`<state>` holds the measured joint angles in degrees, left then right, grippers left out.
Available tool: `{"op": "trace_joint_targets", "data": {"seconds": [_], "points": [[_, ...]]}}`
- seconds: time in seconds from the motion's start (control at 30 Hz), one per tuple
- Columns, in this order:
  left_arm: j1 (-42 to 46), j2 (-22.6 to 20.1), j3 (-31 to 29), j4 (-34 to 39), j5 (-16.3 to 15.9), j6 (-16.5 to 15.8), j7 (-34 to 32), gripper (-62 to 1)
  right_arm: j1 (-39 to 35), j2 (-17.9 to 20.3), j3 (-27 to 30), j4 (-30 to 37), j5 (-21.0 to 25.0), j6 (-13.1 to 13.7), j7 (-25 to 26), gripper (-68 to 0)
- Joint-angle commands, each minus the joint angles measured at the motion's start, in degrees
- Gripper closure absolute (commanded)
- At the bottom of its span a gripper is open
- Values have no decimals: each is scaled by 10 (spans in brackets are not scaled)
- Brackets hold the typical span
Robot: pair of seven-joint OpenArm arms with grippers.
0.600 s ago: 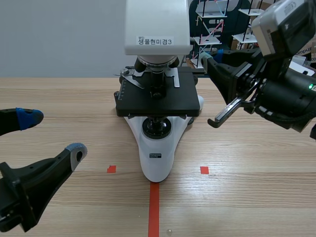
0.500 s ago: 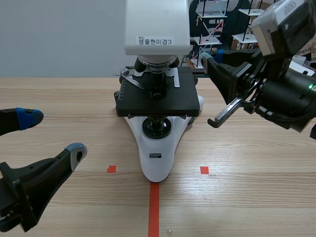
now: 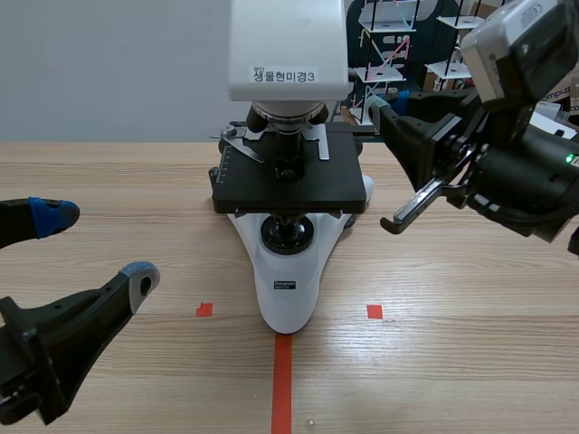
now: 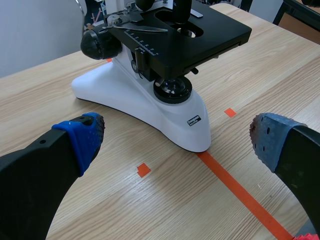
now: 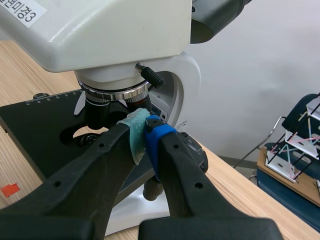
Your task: Return to the home posture
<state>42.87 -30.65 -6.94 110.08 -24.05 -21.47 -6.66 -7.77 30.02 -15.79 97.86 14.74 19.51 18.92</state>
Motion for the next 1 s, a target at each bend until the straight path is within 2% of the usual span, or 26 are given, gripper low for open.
{"op": "trace_joint_targets", "data": {"seconds": [0.0,0.37,0.63,0.83,0.97], "points": [[1,2,-2,3,-4,-1,-8,-617,9,6,0,5,4,-1,9,-9],[1,2,-2,3,-4,-1,-8,-617,-1,11,1,9,4,-2,10,-24],[1,2,-2,3,-4,-1,-8,-617,-72,32,34,34,5,-3,9,-202],[1,2,-2,3,-4,-1,-8,-617,-160,46,85,69,20,-6,10,-435],[1,2,-2,3,-4,-1,-8,-617,-225,49,126,99,38,-7,10,-550]]}}
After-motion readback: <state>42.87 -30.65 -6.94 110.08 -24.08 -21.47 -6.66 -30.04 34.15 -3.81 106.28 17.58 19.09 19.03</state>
